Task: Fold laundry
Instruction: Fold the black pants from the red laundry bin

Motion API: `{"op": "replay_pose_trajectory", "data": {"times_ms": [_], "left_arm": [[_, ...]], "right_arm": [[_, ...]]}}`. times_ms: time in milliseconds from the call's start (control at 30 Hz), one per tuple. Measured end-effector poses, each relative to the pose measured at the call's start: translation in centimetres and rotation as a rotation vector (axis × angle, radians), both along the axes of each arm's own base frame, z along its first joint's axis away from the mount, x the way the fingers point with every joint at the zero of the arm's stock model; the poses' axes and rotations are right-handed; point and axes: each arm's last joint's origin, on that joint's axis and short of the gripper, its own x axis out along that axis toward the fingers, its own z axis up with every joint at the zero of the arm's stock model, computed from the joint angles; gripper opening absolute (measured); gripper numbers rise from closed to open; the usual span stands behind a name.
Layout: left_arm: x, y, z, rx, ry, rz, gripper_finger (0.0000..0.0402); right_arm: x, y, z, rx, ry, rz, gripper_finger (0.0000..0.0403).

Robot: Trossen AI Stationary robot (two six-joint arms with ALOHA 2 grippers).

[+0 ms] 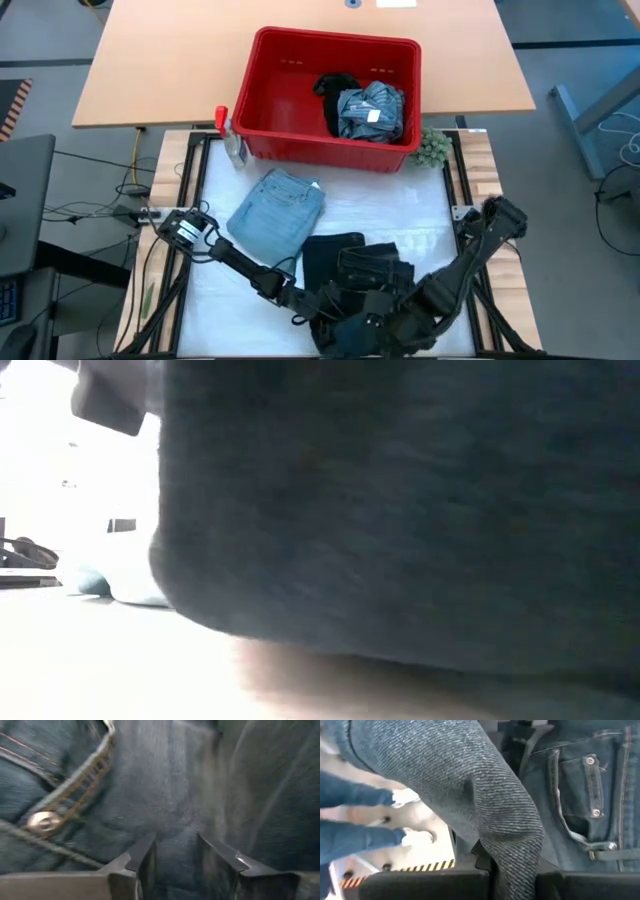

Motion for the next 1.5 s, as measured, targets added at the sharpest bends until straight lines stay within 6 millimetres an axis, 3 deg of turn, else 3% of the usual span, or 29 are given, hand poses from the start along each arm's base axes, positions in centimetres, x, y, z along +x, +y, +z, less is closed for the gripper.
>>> {"op": "replay_pose_trajectory", "data": {"times_ms": [167, 267, 400, 533, 733, 833, 933, 1167, 1300, 1500], "left_arm": [[-0.1, 0.2, -0.1, -0.019, 0.036, 0.047, 0.0113], [-0.9, 0.8, 0.9, 0.044, 0.068, 0.138, 0.0112], [-3.4, 2.1, 4.0, 0.189, 0.068, 0.299, 0.0112], [-6.0, 3.9, 7.5, 0.277, 0.077, 0.444, 0.0112], [-7.6, 4.7, 14.9, 0.277, -0.201, 0.54, 0.0112], [-7.3, 4.8, 17.3, 0.271, -0.351, 0.522, 0.0112], [-5.9, 5.7, 17.0, 0.279, -0.38, 0.501, 0.0112], [-1.9, 7.2, 11.8, 0.207, -0.26, 0.369, 0.0112], [-0.6, 7.5, 9.4, 0.207, -0.203, 0.329, 0.0112], [-0.3, 9.0, 8.2, 0.257, -0.088, 0.401, 0.0112]], "right_arm": [[-1.4, -4.3, -1.1, 0.15, -0.096, 0.041, 0.0044], [-2.7, -7.5, -2.0, 0.238, -0.144, 0.037, 0.0044], [-3.9, -10.8, -3.4, 0.341, -0.197, 0.048, 0.0044], [-3.9, -13.6, -4.9, 0.368, -0.208, 0.056, 0.0044], [-1.9, -17.8, -7.0, 0.351, -0.213, 0.085, 0.0044], [-0.6, -19.9, -8.0, 0.324, -0.219, 0.104, 0.0044], [0.4, -21.5, -9.4, 0.319, -0.198, 0.123, 0.0044], [1.7, -24.0, -11.7, 0.358, -0.158, 0.14, 0.0045], [1.7, -25.2, -11.6, 0.332, -0.194, 0.167, 0.0045], [2.0, -27.8, -11.2, 0.265, -0.27, 0.2, 0.0046]]}}
